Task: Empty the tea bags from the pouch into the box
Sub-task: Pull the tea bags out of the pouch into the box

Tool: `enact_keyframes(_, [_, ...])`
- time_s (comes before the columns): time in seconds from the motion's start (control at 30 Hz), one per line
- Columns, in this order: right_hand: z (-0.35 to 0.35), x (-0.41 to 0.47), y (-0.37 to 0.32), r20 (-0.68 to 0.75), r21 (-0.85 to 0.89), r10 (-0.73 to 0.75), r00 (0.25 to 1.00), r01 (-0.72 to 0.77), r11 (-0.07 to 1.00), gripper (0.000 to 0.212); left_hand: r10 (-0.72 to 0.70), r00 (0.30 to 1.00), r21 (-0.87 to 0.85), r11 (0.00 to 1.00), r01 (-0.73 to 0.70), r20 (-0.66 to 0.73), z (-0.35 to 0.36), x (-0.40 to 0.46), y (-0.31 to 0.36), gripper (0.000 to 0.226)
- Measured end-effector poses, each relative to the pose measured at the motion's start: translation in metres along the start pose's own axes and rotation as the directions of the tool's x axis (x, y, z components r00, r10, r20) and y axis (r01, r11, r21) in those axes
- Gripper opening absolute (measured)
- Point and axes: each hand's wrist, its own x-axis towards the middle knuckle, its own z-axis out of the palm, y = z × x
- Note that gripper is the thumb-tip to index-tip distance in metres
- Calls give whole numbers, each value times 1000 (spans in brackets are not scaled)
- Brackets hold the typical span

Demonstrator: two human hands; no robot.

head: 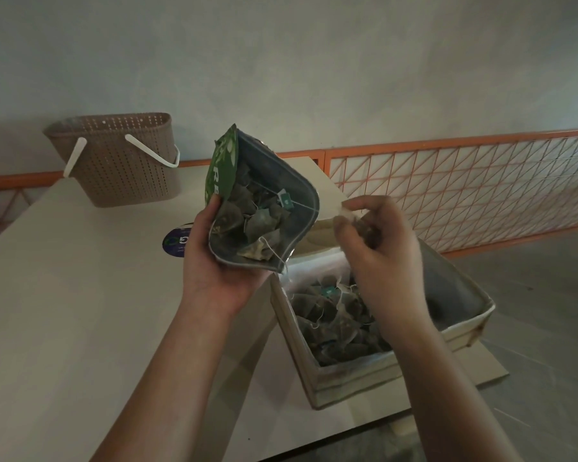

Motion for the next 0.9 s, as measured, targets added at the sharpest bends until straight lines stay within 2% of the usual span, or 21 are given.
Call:
enact_keyframes(0.07, [5,-2,2,36,-54,18,999,-16,998,17,-6,1000,-11,1000,6,0,0,0,0,55])
enact_keyframes(0.13, [8,-4,-1,3,-39,-14,1000,14,999,12,-7,1000,-4,1000,7,-8,0,-1,0,55])
enact_keyframes(0.2, [8,-5,-8,-92,36,-93,991,97,995,8,-8,1000,3,1000,8,-5,1,-2,0,55])
enact_keyframes(0.3, [3,-6,-14,-248,90,-237,939,266,960,16,-3,1000,-9,1000,3,1,2,-2,1,53])
enact_keyframes(0.37, [-1,-6,-13,-277,83,-228,933,260,962,17,1,1000,-6,1000,-1,-1,3,-2,0,54])
enact_keyframes(0.43, [-4,-3,-4,-206,2,-148,967,151,989,20,-6,1000,4,1000,6,-4,4,-2,0,56])
enact_keyframes(0.53, [0,-4,10,-31,-326,-55,998,42,945,23,-28,999,-14,1000,28,16,4,-3,0,57])
enact_keyframes(0.6, [8,-9,9,3,-334,-52,999,50,941,29,-32,999,-9,999,32,23,3,-2,0,58])
enact_keyframes(0.67, [17,-12,3,36,-300,-113,993,118,947,27,-26,1000,8,1000,26,15,2,-1,0,60])
enact_keyframes(0.73, [27,-14,1,109,-378,-173,979,201,904,28,-7,1000,39,999,7,-3,2,-1,1,60])
enact_keyframes(0.83, [41,-13,4,219,-586,-66,973,186,789,42,1,1000,9,1000,-1,-9,3,-3,1,62])
enact_keyframes(0.9, [46,-14,7,252,-608,20,968,142,781,34,-2,1000,3,1000,2,-6,4,-4,1,66])
